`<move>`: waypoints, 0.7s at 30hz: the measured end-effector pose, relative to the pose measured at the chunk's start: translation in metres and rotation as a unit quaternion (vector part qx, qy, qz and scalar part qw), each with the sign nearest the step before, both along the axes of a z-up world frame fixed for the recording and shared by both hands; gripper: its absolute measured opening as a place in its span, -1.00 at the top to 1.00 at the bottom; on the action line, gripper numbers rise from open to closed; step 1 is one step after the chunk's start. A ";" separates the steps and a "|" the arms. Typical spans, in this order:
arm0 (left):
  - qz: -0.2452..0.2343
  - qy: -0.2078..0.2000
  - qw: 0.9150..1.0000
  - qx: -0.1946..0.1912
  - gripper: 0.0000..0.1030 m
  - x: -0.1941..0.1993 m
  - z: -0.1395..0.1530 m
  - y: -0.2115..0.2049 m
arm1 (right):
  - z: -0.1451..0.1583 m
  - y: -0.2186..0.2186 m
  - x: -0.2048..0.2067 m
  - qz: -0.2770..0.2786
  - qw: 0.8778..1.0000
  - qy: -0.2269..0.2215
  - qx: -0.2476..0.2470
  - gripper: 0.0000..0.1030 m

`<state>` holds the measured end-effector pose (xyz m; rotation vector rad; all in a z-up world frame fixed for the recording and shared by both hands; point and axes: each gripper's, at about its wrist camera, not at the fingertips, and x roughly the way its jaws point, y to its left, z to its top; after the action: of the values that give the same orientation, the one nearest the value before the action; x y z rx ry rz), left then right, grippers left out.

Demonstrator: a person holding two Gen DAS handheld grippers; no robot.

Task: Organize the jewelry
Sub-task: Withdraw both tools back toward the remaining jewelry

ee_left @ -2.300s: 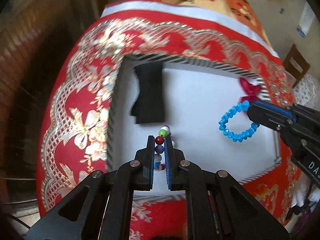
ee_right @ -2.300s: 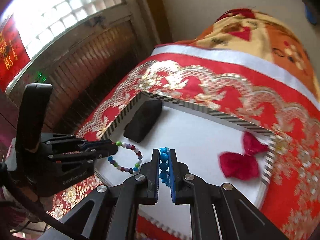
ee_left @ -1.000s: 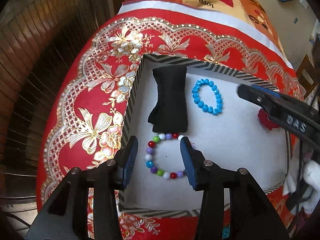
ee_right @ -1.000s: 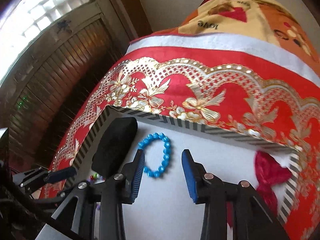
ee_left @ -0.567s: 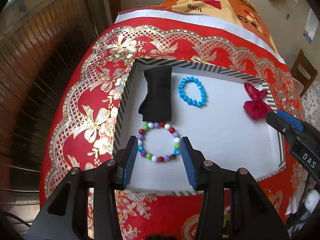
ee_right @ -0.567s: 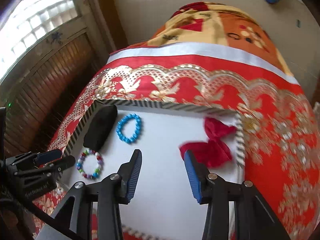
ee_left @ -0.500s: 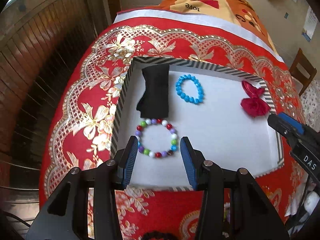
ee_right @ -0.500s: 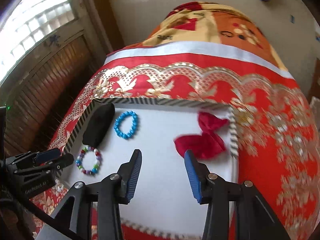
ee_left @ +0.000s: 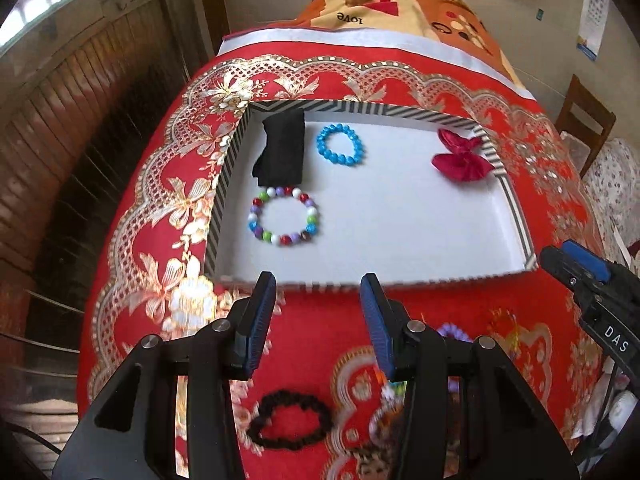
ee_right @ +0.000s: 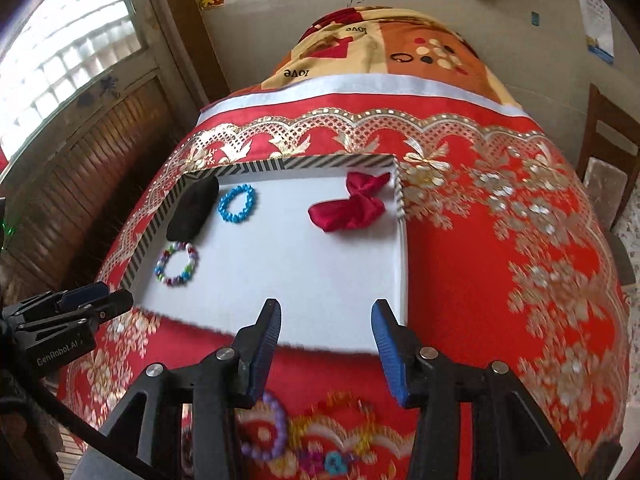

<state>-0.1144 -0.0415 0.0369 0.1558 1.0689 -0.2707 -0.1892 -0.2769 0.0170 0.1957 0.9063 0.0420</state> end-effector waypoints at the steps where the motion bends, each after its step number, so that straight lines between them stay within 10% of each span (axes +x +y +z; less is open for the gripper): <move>1: -0.001 -0.001 1.000 0.000 0.16 -0.007 0.001 0.000 | 0.001 -0.001 -0.008 -0.001 1.000 -0.001 0.000 0.07; 21: -0.008 -0.009 1.000 -0.005 0.16 -0.081 0.011 0.015 | -0.001 0.003 -0.104 0.009 1.000 0.003 -0.004 -0.06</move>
<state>-0.1952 -0.0268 0.0474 0.1580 1.0490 -0.2891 -0.2933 -0.2739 0.0161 0.1798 0.9144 0.0548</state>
